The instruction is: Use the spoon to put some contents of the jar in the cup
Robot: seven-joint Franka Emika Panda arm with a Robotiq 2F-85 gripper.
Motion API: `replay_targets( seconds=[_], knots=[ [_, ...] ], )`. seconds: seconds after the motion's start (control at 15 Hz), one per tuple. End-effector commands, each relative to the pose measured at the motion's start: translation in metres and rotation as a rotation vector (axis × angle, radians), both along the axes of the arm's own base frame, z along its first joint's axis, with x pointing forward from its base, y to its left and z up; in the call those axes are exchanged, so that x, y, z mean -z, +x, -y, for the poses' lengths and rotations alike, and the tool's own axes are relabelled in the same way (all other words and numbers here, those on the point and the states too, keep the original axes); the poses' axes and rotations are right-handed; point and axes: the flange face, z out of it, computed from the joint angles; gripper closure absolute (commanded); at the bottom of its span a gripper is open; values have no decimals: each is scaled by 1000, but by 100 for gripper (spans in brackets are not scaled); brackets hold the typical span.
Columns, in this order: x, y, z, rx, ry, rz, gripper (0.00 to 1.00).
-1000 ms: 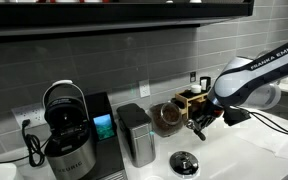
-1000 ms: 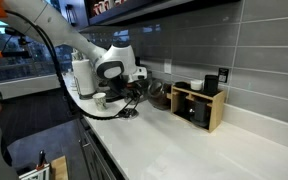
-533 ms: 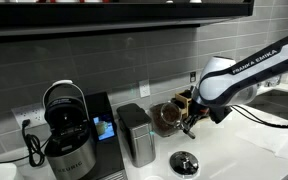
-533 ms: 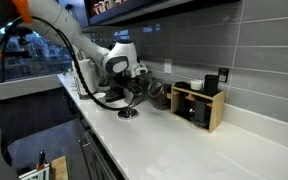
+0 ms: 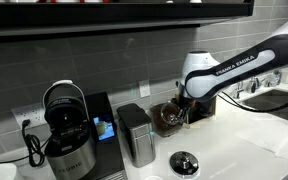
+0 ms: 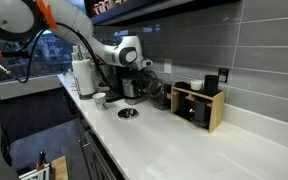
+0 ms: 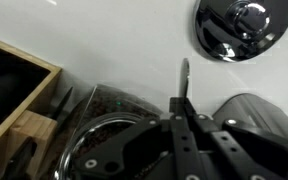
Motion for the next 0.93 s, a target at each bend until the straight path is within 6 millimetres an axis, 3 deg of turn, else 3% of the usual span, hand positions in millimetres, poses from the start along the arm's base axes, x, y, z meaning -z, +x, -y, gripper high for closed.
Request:
replay_targets(
  seconds=[0.0,0.53,0.87],
  knots=[
    [-2,5,-3,-7,-19,6,97],
    [1,14,-10,-23,-33,18,99],
    [2,27,1,51,-201,44,99]
  ],
)
